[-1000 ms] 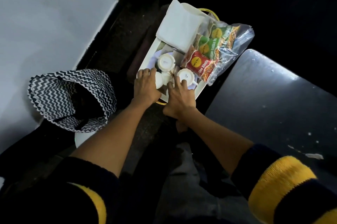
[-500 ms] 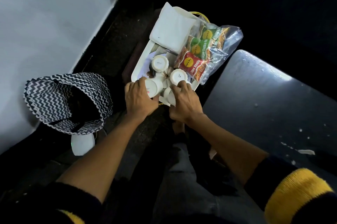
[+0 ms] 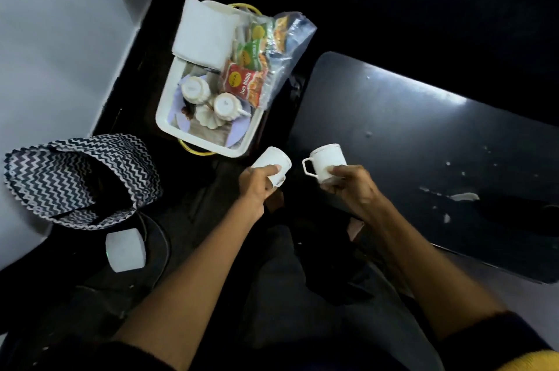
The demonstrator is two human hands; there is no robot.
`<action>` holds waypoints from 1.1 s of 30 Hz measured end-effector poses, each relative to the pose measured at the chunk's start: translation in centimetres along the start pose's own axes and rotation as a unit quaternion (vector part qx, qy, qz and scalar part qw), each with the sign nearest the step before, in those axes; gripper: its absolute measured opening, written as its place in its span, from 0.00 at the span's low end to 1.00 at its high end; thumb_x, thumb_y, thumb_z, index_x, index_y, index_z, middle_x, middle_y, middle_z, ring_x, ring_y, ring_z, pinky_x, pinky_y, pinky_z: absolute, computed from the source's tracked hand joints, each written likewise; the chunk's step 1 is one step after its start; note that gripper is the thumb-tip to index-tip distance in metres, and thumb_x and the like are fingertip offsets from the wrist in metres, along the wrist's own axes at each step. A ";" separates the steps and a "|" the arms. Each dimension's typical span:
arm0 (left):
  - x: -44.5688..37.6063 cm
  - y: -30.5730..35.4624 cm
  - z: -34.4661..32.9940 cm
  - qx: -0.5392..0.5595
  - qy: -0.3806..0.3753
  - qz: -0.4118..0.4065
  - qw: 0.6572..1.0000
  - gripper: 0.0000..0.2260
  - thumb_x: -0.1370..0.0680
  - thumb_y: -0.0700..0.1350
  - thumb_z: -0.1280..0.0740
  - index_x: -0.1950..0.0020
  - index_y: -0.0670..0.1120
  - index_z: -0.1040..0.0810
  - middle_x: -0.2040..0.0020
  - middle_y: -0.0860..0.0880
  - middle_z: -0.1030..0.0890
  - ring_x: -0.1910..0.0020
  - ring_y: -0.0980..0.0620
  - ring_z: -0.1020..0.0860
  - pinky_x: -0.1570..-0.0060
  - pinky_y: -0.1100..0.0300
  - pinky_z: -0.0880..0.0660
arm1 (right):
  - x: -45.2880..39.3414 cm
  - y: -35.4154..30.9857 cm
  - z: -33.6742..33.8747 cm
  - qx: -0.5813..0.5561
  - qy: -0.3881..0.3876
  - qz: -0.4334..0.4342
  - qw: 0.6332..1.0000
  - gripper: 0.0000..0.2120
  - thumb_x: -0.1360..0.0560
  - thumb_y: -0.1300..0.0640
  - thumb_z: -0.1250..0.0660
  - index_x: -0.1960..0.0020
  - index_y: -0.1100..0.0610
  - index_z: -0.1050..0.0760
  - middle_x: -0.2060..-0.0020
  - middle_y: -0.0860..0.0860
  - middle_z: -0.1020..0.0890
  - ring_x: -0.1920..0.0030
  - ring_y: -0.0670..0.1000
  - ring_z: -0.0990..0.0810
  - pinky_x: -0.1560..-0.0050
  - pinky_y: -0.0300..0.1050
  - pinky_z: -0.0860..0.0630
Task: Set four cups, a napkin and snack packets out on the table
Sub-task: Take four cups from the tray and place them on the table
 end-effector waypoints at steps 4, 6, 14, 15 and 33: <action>3.1 -5.0 -5.8 -0.045 -0.045 0.046 0.997 0.14 0.31 0.39 0.26 0.46 0.41 0.20 0.54 0.44 0.18 0.55 0.48 0.19 0.59 0.61 0.22 | 0.6 1.1 9.0 -0.053 -0.002 -0.006 0.999 0.37 0.45 0.68 0.27 0.35 0.71 0.28 0.44 0.64 0.20 0.44 0.62 0.19 0.47 0.55 0.18; 4.0 -7.6 -8.9 -0.096 -0.051 0.039 0.993 0.18 0.38 0.40 0.24 0.49 0.41 0.20 0.56 0.43 0.17 0.57 0.45 0.19 0.58 0.60 0.21 | 1.2 1.3 13.5 -0.020 0.017 0.000 1.000 0.41 0.48 0.67 0.27 0.34 0.69 0.28 0.44 0.64 0.19 0.45 0.61 0.18 0.48 0.54 0.18; 4.9 -15.4 -19.0 -0.279 -0.053 -0.024 0.958 0.29 0.36 0.32 0.23 0.39 0.45 0.27 0.49 0.46 0.19 0.54 0.48 0.20 0.56 0.58 0.21 | 2.1 0.9 26.4 0.268 0.099 0.032 0.958 0.41 0.51 0.60 0.30 0.37 0.60 0.27 0.45 0.55 0.19 0.51 0.52 0.22 0.66 0.37 0.29; 4.9 -16.0 -19.8 -0.320 -0.049 -0.037 0.946 0.30 0.38 0.35 0.23 0.39 0.48 0.28 0.50 0.49 0.20 0.53 0.48 0.20 0.54 0.58 0.21 | 2.0 0.9 27.4 0.293 0.101 0.033 0.950 0.40 0.50 0.60 0.31 0.36 0.60 0.29 0.45 0.54 0.21 0.50 0.53 0.23 0.66 0.38 0.30; 1.0 -17.4 -26.8 -0.533 0.061 -0.294 0.791 0.39 0.37 0.49 0.17 0.34 0.50 0.37 0.34 0.45 0.28 0.37 0.42 0.26 0.43 0.48 0.23 | -4.9 1.3 31.5 0.546 0.194 0.139 0.803 0.39 0.41 0.52 0.19 0.39 0.54 0.37 0.39 0.53 0.29 0.37 0.57 0.28 0.50 0.54 0.23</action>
Point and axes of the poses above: each hand's wrist, its own x-axis away from the middle knuckle, its own z-axis out of the back of the hand, y = z × x, the point moved 7 cm from there along -x, towards the middle knuckle
